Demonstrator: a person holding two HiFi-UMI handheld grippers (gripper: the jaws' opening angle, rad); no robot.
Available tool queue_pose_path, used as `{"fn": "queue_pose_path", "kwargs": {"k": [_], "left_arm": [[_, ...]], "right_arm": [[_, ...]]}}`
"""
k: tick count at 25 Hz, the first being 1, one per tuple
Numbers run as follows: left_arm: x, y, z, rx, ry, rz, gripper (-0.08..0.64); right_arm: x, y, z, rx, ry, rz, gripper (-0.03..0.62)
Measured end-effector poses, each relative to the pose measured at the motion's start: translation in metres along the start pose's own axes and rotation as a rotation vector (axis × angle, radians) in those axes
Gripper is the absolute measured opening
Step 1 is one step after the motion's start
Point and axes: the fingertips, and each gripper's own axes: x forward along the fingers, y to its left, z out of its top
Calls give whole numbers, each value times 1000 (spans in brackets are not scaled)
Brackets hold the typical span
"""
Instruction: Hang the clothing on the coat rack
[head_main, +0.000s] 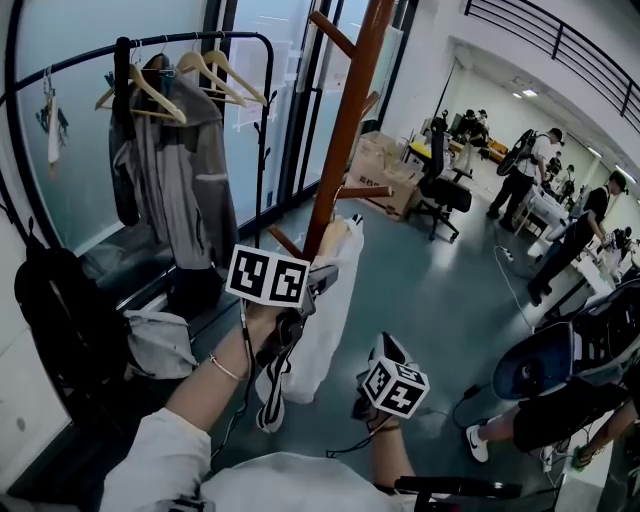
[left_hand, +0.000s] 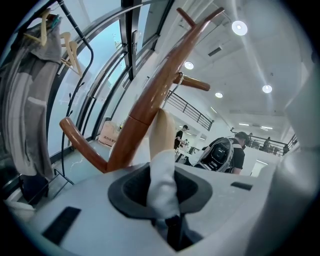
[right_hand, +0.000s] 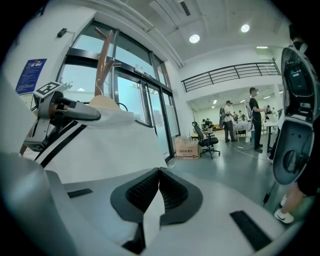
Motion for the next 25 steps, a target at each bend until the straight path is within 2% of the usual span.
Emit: {"fn": "queue_pose_path", "kwargs": {"k": [11,25], "left_arm": [[-14,-4,1,83,-60,56,123],[-56,5,-8,77,-150,110,140]], "right_arm": [[-6,13,-7,-6,20,24,23],[-5,60,-20,-16,34,91,23]]}}
